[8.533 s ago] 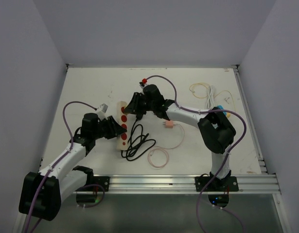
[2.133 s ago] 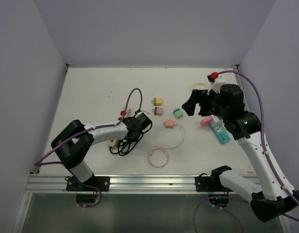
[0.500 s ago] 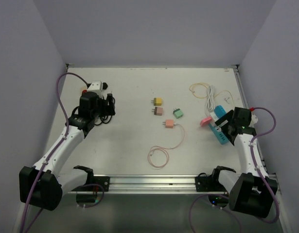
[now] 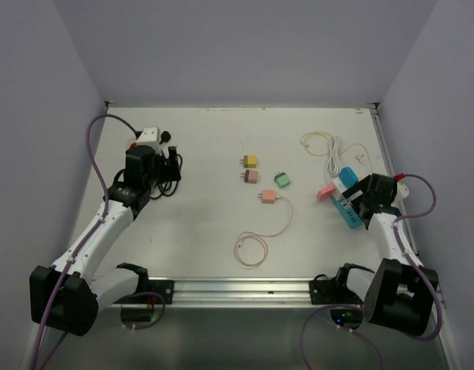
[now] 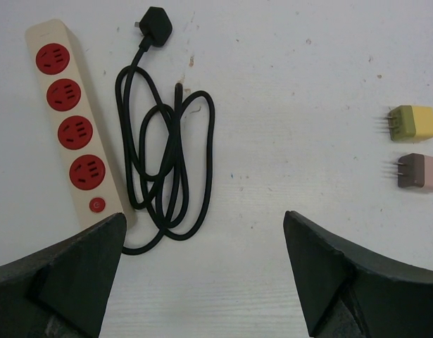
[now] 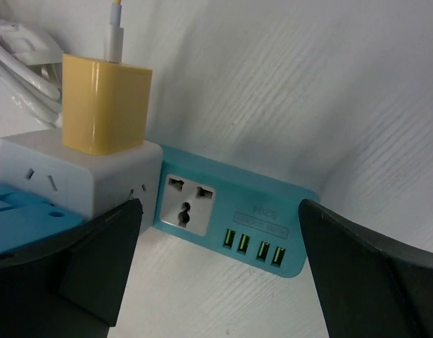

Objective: Pull the plug off the socket

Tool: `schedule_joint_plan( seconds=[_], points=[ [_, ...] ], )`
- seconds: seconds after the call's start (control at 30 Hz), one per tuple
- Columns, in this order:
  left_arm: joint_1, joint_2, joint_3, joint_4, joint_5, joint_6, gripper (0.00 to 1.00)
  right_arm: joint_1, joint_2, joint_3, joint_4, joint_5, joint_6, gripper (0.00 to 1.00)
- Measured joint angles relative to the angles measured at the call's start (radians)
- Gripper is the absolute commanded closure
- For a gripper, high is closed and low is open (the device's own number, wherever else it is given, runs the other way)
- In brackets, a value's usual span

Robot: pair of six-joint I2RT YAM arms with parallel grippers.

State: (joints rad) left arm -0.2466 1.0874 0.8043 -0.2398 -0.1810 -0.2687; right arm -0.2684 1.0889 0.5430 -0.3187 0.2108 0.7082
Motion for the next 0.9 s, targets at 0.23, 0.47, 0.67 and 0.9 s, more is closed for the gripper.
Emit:
schedule_joint_plan(
  seconds=[0.23,0.47,0.67,0.9],
  points=[
    [-0.003,-0.001,0.0,0.001,-0.004,0.0,0.04,-0.004,0.019,-0.035,0.164,-0.158,-0.02,0.05],
    [-0.003,-0.001,0.0,0.008,-0.003,0.0,0.04,0.143,0.023,-0.064,0.256,-0.263,-0.013,0.06],
    [-0.003,-0.001,0.0,0.012,-0.003,0.001,0.05,0.295,0.023,-0.069,0.261,-0.277,-0.01,0.06],
    [-0.003,-0.001,0.0,0.014,-0.003,0.001,0.05,0.423,0.058,0.022,0.13,-0.218,-0.073,0.07]
  ],
)
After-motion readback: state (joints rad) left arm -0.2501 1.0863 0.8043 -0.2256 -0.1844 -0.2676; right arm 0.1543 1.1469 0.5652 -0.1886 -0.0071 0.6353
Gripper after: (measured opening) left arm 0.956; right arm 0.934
